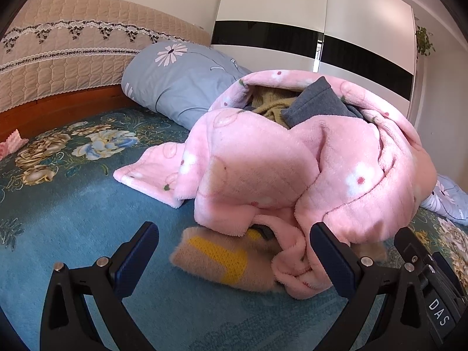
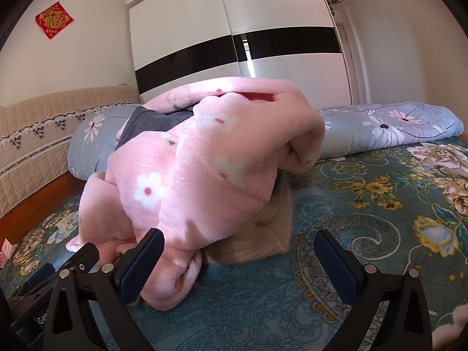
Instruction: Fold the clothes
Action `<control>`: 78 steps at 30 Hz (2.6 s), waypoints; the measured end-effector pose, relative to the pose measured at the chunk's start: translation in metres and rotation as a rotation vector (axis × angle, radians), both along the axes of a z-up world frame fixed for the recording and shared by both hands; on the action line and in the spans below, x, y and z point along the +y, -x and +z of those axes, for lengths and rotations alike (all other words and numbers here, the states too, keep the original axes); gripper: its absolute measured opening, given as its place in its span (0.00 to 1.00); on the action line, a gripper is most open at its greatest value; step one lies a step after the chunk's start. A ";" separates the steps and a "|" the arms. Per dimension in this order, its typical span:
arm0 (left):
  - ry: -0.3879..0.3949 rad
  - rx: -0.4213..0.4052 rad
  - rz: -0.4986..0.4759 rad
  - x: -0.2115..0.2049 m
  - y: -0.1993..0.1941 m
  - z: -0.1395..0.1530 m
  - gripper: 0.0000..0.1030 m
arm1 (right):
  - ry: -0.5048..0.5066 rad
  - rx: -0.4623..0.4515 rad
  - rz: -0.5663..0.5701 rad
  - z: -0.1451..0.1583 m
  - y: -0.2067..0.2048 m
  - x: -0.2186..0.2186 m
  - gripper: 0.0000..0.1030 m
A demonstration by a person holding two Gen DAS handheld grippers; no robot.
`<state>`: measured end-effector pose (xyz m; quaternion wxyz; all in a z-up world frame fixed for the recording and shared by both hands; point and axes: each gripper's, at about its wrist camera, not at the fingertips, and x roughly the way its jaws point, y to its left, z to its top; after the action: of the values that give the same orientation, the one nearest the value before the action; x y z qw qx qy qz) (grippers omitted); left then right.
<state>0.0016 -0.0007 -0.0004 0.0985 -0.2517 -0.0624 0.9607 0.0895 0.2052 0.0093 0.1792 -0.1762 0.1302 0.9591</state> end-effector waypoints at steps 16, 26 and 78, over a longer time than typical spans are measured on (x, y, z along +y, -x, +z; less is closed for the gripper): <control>0.062 -0.035 -0.057 -0.002 0.003 0.001 1.00 | 0.016 -0.014 0.019 -0.003 0.002 0.000 1.00; 0.100 -0.016 -0.132 -0.051 -0.012 0.014 1.00 | 0.166 0.043 0.046 -0.007 -0.011 0.021 1.00; -0.382 -0.346 -0.171 -0.199 -0.093 -0.006 1.00 | 0.428 0.035 -0.238 0.105 -0.298 0.159 0.13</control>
<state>0.0946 -0.1998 -0.0062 0.2127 -0.3935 -0.2371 0.8624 0.3875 0.3645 0.1147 0.2474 -0.1768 0.3535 0.8847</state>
